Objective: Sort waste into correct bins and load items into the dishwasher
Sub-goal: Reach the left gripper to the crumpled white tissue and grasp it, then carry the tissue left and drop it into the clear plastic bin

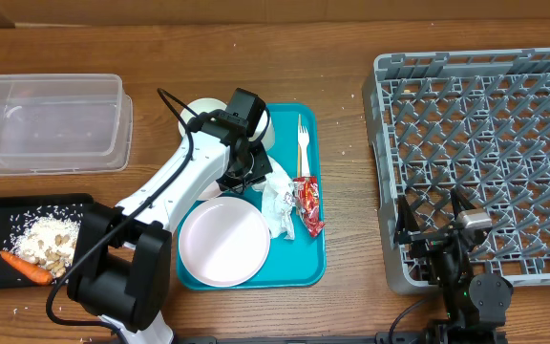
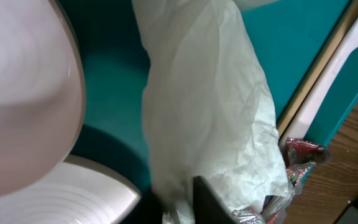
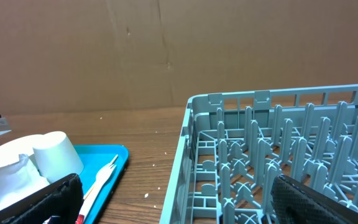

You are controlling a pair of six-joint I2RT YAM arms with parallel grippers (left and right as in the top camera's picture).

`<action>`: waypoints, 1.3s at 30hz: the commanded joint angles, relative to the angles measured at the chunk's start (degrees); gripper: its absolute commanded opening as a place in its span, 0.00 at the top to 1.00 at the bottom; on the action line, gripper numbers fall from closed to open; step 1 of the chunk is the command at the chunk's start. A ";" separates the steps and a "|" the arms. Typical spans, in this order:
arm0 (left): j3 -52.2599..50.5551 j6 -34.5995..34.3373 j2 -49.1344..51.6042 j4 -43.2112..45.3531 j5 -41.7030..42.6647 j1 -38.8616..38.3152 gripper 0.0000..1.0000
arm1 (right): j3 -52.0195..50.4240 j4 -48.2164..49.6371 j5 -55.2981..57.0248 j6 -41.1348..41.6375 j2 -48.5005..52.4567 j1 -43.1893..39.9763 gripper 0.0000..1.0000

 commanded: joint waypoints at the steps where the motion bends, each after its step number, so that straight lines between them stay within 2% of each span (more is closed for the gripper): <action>1: -0.11 0.09 0.46 0.28 -1.16 -0.50 0.96 | -0.59 0.33 0.15 0.17 -0.44 -0.04 0.00; 10: 3.56 1.42 -0.35 -4.76 2.10 -0.50 0.96 | -0.59 0.33 0.15 0.17 -0.44 -0.04 0.00; 17: 10.88 2.93 -2.69 -11.89 2.29 -0.50 0.96 | -0.59 0.33 0.15 0.17 -0.44 -0.04 0.00; 24: 14.58 5.03 -6.34 -14.21 1.60 -0.33 0.96 | -0.59 0.33 0.15 0.17 -0.44 -0.04 0.00; 31: 15.39 5.27 -14.05 -14.38 -4.70 1.97 0.96 | -0.59 0.33 0.15 0.17 -0.44 -0.04 0.00; 34: 15.39 5.27 -17.59 -14.43 -7.17 5.29 0.96 | -0.59 0.33 0.15 0.15 -0.44 -0.04 0.00; 39: 15.39 5.25 -22.69 -12.96 -17.25 14.45 0.96 | -0.59 0.33 0.15 0.15 -0.44 -0.04 0.00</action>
